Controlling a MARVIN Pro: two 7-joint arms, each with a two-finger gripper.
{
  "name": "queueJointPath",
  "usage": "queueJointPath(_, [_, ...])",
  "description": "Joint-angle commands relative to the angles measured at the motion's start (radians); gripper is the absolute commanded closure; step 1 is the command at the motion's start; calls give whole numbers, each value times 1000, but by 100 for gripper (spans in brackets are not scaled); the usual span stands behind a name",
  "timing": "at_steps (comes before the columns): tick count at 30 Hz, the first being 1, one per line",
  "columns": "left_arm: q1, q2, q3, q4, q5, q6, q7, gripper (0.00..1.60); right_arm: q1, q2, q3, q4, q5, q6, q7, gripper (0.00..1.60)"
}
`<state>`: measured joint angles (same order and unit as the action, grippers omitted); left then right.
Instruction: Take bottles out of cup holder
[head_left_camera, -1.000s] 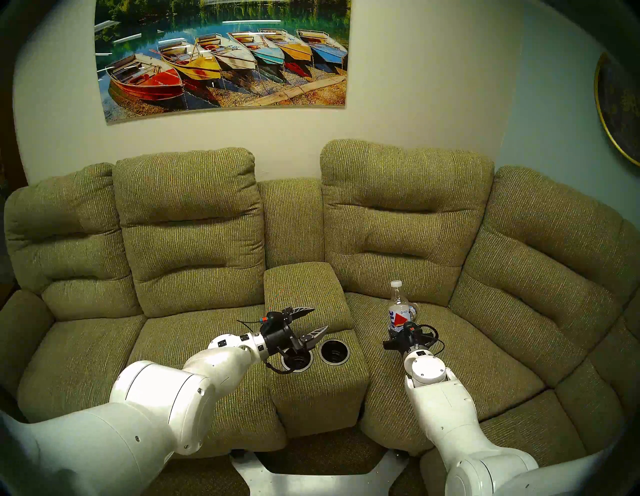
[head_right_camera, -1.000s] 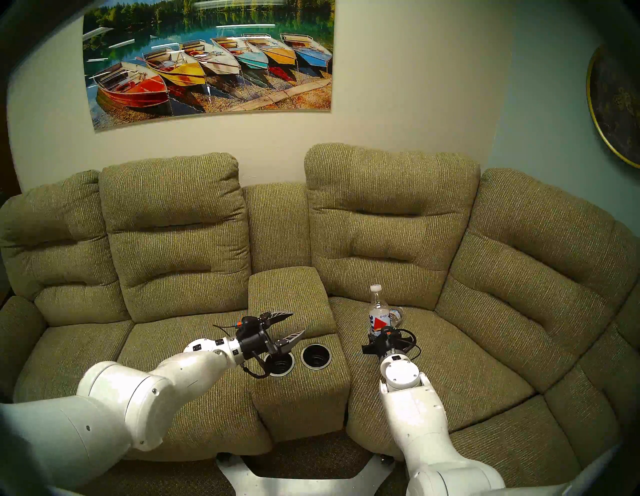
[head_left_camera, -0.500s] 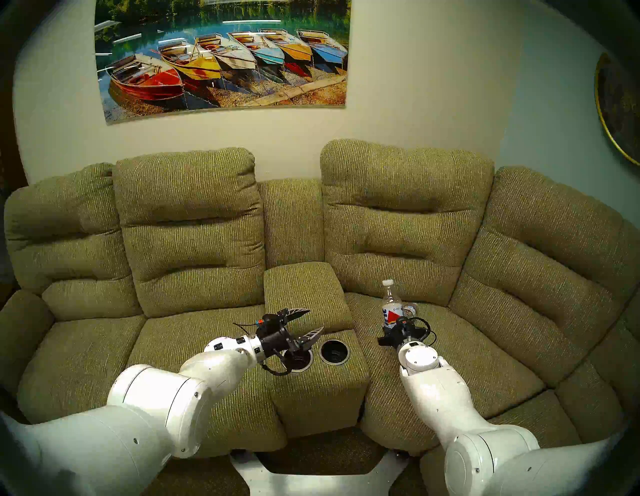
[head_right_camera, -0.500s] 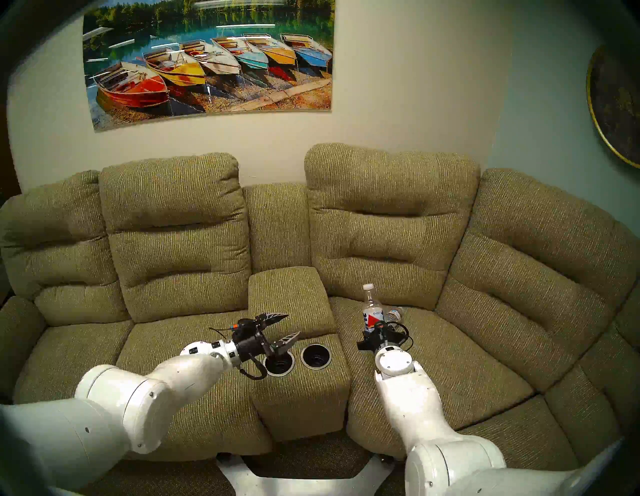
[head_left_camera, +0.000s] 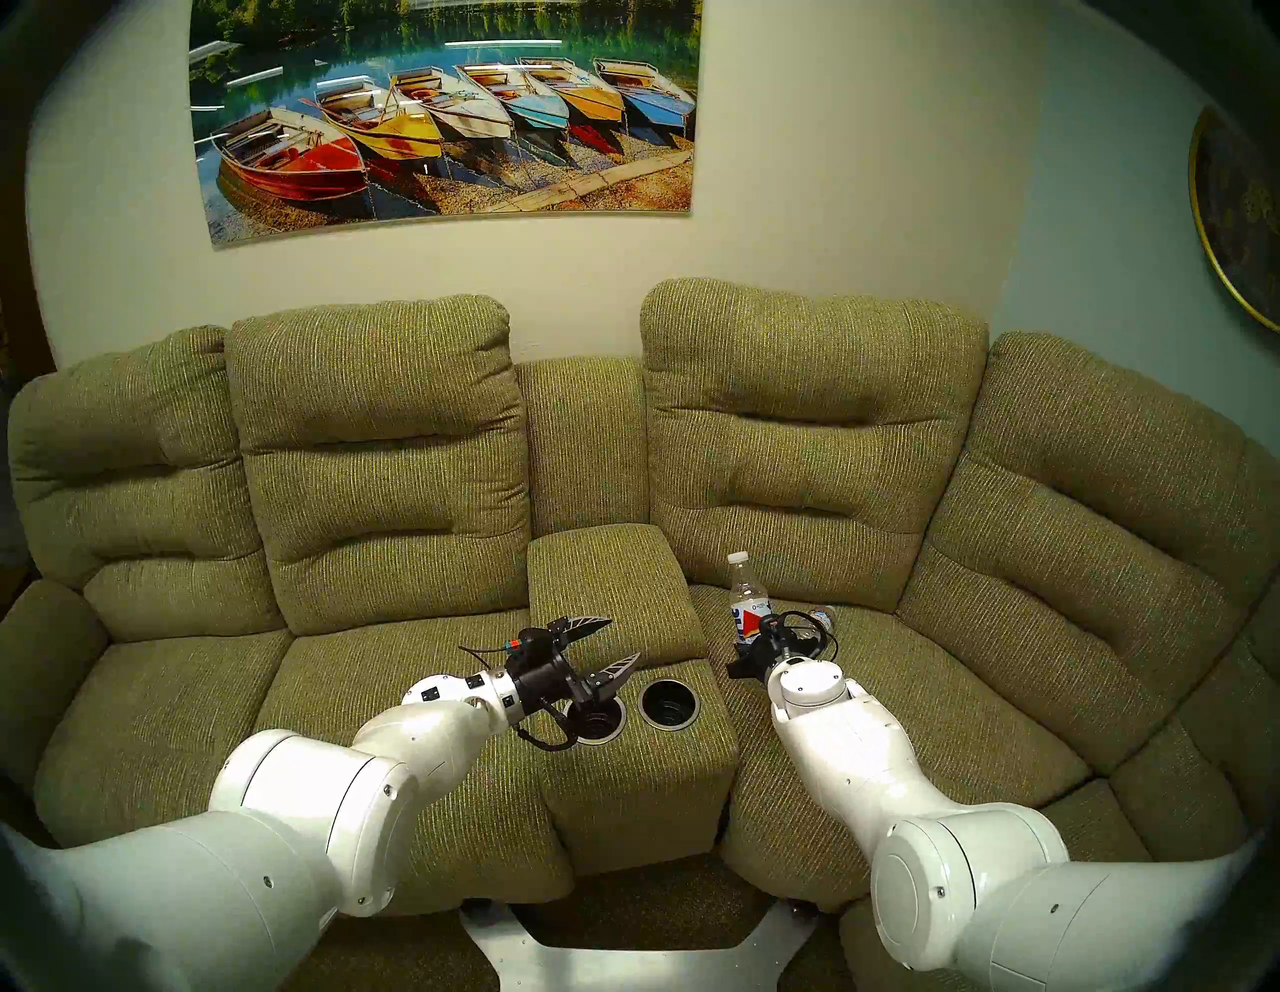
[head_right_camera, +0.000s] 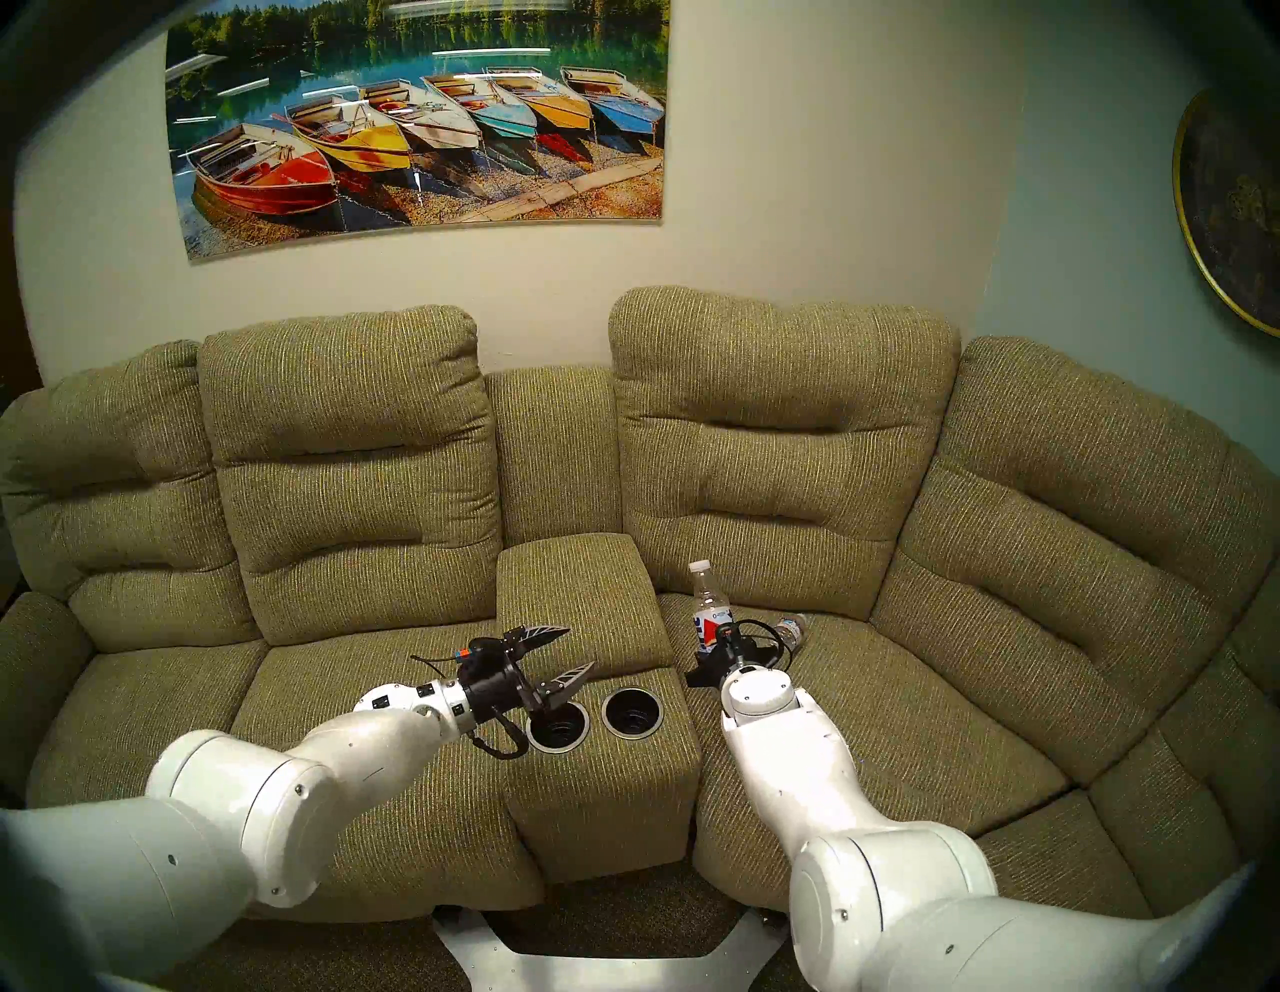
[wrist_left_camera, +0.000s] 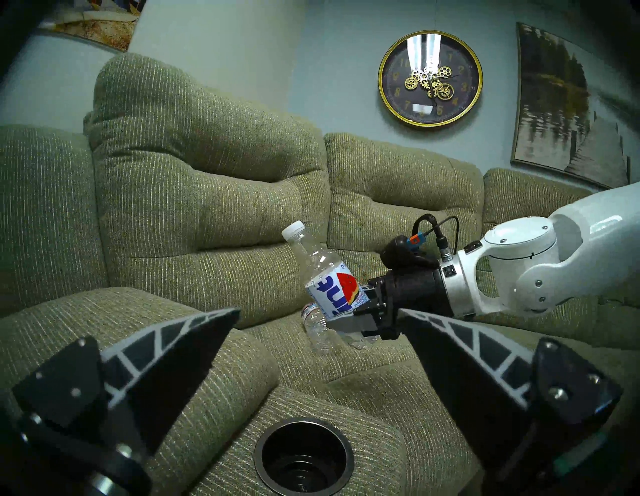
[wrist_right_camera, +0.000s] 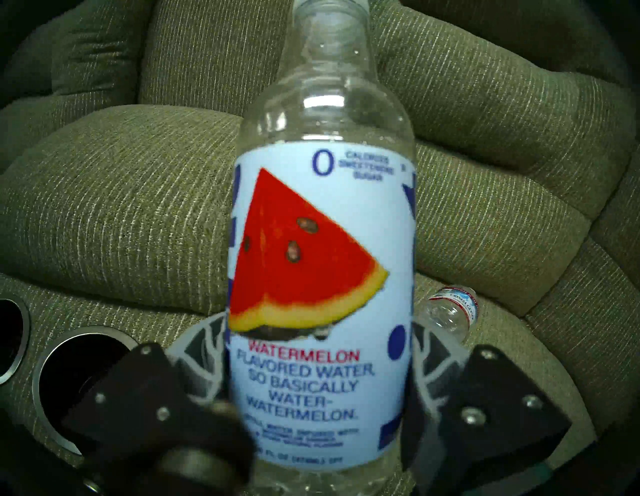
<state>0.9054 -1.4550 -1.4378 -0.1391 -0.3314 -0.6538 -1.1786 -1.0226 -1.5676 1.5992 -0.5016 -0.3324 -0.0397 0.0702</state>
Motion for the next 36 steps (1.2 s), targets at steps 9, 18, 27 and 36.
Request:
queueJointPath(9, [-11, -2, -4, -15, -7, -6, -31, 0, 172, -16, -15, 90, -30, 9, -24, 0])
queueJointPath(18, [-15, 0, -12, -28, -15, -6, -60, 0, 176, -23, -1, 120, -21, -114, -64, 0])
queueJointPath(27, [-11, 0, -28, -58, -35, -12, -100, 0, 67, -43, 17, -14, 11, -252, -88, 0])
queueJointPath(36, [-9, -12, -28, -104, -39, -36, -79, 0, -68, -49, 22, -138, 17, -385, -88, 0])
